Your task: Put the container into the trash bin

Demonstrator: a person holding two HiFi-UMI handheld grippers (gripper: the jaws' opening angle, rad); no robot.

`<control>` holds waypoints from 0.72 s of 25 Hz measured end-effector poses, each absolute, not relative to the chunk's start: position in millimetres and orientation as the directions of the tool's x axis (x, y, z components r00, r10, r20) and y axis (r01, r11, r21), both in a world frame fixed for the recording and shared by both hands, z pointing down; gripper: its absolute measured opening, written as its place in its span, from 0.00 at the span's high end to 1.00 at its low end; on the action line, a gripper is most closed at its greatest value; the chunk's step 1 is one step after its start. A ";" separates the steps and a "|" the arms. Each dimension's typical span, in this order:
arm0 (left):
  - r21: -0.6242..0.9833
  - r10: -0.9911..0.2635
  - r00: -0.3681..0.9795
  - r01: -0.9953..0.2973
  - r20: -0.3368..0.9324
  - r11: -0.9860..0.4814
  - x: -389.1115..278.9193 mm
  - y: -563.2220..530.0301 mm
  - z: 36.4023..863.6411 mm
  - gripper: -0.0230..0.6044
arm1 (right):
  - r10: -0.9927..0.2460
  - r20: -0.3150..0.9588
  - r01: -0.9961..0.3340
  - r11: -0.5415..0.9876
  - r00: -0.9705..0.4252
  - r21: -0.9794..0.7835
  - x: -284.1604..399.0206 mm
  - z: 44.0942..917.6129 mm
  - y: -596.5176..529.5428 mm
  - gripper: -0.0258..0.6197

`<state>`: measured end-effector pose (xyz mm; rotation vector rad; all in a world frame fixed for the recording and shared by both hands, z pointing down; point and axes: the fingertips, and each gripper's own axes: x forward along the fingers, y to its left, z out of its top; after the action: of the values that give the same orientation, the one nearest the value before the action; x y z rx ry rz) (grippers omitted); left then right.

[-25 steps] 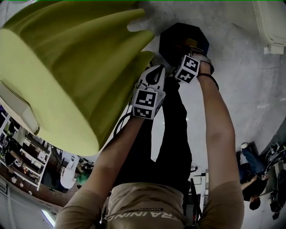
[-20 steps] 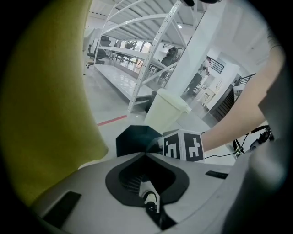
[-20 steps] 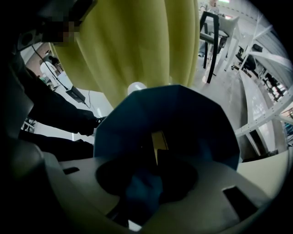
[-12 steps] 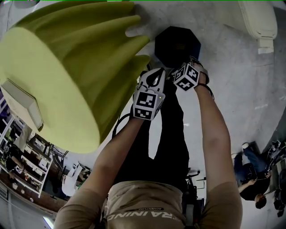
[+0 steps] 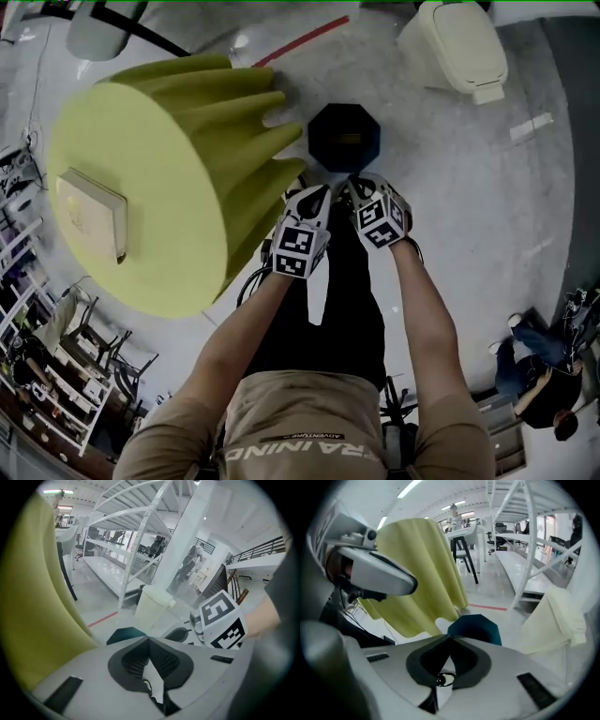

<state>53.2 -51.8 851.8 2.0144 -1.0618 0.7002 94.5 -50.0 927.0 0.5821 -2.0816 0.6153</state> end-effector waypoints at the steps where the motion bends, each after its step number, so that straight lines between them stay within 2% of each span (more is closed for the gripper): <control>1: 0.360 -0.450 0.518 -0.847 0.728 -0.392 56.9 -51.1 834.4 0.96 | -0.178 0.834 -0.618 0.753 -0.522 -0.227 97.9 907.7 -45.3 0.95; 9: 0.336 -0.492 0.564 -0.812 0.663 -0.477 70.1 -63.4 711.1 0.96 | -0.285 0.812 -0.662 0.733 -0.509 -0.157 121.9 764.4 -41.1 0.95; 18: 0.312 -0.555 0.578 -0.806 0.599 -0.503 71.0 -69.4 601.8 0.96 | -0.406 0.740 -0.680 0.727 -0.536 -0.093 136.3 638.7 -44.1 0.96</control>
<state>71.0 -69.4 601.8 2.2388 -1.0811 0.5777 136.3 -44.1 638.7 0.8176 -2.2030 0.4866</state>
